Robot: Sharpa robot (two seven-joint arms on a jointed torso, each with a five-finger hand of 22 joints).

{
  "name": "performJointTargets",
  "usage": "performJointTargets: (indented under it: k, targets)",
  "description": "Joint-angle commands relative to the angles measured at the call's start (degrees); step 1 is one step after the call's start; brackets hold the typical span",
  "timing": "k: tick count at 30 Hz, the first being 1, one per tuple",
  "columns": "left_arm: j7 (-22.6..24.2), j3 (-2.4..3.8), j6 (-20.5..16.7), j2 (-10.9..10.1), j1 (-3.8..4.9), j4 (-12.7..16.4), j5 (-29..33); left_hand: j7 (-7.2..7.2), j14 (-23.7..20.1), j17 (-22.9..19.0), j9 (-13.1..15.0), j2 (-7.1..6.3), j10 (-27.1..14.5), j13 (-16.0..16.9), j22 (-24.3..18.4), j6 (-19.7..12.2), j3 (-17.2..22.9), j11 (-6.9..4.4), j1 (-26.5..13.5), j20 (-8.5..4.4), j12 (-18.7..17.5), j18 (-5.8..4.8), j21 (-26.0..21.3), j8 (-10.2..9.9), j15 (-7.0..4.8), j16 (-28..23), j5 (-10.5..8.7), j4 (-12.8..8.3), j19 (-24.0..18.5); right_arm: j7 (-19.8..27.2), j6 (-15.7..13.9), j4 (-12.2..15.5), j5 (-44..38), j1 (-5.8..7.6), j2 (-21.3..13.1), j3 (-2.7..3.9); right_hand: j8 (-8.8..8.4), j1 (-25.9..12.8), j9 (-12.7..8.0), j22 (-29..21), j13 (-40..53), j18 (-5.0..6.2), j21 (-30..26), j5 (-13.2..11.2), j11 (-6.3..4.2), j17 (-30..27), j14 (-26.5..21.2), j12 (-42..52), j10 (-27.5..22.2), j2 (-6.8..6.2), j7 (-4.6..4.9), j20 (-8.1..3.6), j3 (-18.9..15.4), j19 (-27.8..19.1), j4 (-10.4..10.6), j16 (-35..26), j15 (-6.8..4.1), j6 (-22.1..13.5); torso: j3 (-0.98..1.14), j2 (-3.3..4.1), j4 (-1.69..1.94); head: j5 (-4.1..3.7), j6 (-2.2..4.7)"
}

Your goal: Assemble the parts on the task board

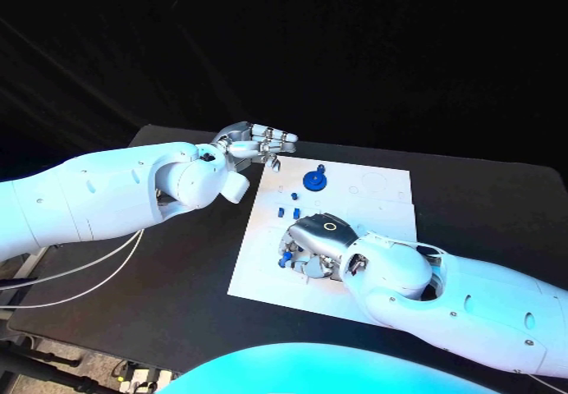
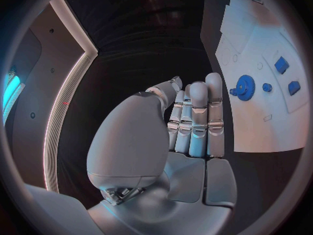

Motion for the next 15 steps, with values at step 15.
performJointTargets:
  k: [15]
  targets:
    - [0.1,0.04,1.0,0.0,0.03,0.1,-0.1,0.29,-0.6,-0.2,-0.1,0.68,-0.6,0.1,-0.2,-0.3,-0.3,0.13,0.0,0.11,0.4,0.75,-0.3,-0.1,0.01,-0.4,0.00,0.0,-0.3,-0.1,1.9,-0.5,-0.4,-0.07,0.2,-0.10,-2.09,-2.6,-0.9,3.8,-0.4,-0.55,-1.4,0.4,0.76,-0.6,2.1,-1.0,-1.1,-1.71,0.81,0.57,-0.3,-0.2,0.7,0.0,0.54,-3.7,0.02,0.01,-0.02,0.16,-0.24]
